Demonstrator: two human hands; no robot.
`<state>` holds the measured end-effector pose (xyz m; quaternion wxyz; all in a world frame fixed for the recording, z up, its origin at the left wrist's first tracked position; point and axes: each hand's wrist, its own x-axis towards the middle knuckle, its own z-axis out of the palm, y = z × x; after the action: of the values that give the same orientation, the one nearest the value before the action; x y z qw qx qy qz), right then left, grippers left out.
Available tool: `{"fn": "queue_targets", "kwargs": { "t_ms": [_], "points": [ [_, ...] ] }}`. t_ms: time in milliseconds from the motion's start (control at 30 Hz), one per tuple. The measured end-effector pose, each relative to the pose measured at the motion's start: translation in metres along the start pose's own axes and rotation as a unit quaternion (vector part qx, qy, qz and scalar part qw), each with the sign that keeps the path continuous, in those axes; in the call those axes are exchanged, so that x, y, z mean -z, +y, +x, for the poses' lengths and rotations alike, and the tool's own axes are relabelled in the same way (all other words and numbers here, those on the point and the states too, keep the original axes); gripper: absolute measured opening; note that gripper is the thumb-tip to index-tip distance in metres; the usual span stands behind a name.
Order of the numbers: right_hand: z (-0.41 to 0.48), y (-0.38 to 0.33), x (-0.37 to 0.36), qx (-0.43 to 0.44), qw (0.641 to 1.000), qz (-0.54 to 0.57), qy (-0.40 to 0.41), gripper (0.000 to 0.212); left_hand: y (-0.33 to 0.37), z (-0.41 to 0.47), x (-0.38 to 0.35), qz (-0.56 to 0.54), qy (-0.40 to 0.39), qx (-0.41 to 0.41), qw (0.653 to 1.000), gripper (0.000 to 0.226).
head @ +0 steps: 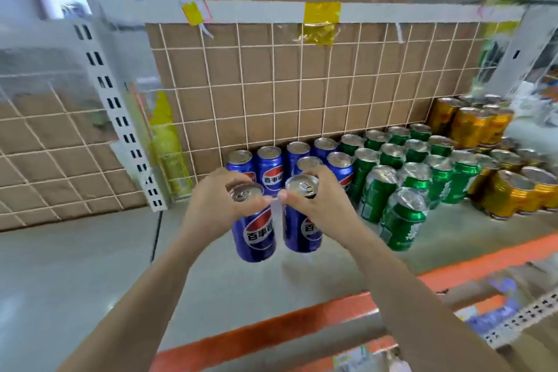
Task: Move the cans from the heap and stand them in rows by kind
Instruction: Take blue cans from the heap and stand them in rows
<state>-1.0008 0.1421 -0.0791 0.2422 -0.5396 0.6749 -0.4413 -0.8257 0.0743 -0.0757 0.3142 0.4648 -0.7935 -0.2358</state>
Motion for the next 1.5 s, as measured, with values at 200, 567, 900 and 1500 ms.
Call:
{"fn": "queue_targets", "kwargs": {
  "t_ms": [200,567,900,1500],
  "points": [
    [0.058,0.004,0.000,0.046,0.996,-0.059,-0.045,0.064,0.005,0.027,-0.001,0.114,-0.016,0.006,0.993,0.045],
    [0.111,0.013,-0.012,0.067,0.965,-0.230,-0.108,0.076,-0.007,0.074,-0.011,0.203,-0.086,0.004,0.975,0.049],
    [0.126,0.021,-0.027,0.092,0.925,-0.340,-0.145,0.090,-0.023,0.080,-0.014,0.171,-0.139,0.038,0.975,0.058],
    [0.107,0.021,-0.021,0.135,0.913,-0.366,-0.118,0.057,-0.031,0.076,-0.020,0.163,-0.151,0.026,0.975,0.064]
  ]
}}
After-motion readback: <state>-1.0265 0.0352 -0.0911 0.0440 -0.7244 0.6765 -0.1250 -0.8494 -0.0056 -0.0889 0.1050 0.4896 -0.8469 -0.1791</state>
